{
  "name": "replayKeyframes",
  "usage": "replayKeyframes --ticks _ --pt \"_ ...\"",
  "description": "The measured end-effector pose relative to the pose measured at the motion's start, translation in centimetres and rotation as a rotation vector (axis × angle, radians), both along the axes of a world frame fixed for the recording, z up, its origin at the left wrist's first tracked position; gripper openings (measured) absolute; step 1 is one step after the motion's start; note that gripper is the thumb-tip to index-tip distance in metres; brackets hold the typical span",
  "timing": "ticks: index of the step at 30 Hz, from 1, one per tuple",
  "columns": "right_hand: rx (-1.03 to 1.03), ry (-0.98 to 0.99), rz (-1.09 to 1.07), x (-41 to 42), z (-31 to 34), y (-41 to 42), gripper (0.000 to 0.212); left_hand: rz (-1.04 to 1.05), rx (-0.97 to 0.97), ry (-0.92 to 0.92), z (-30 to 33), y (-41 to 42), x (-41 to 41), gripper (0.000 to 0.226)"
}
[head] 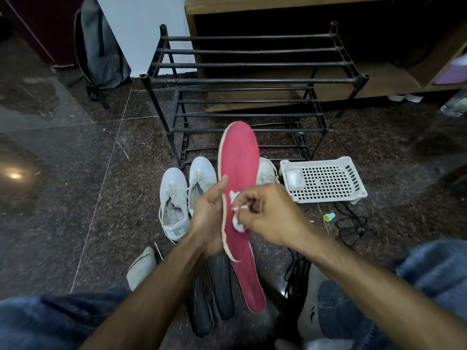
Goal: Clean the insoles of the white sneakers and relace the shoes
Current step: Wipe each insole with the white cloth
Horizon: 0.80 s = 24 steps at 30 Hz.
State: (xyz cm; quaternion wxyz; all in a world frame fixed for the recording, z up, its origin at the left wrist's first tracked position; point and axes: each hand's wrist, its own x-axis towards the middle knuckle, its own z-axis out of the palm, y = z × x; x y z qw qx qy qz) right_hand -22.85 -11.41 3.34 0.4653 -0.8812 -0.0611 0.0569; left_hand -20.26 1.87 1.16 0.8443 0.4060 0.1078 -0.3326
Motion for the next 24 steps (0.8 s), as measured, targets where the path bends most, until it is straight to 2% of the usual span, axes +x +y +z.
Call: replayKeyframes --ticks 4,8,11,14,18,20,24 --pt "-0.022 -0.094 -0.044 0.6 0.1 0.0 0.013 0.002 -0.073 -0.009 0.0 0.3 0.2 0.046" --pt "-0.034 -0.165 -0.224 2.8 0.3 -1.9 0.011 -0.096 0.002 -0.053 -0.8 -0.9 -1.2 0.046" --pt "0.025 -0.174 -0.269 3.5 0.4 -2.9 0.024 -0.122 0.026 -0.055 -0.7 -1.0 -1.2 0.047" --pt "0.098 -0.118 -0.203 3.0 0.2 -2.5 0.016 -0.093 0.025 -0.066 -0.5 -0.7 -0.6 0.052" --pt "-0.045 -0.127 -0.012 1.3 -0.4 -0.5 0.02 -0.027 -0.134 0.055 -0.4 -0.3 -0.2 0.059" --pt "-0.078 -0.12 0.061 1.0 -0.2 -0.1 0.024 -0.011 -0.147 0.066 -0.5 0.3 0.1 0.06" --pt "-0.086 -0.124 0.013 1.7 0.1 -0.5 0.029 0.0 -0.147 0.029 -0.3 0.1 0.2 0.059"
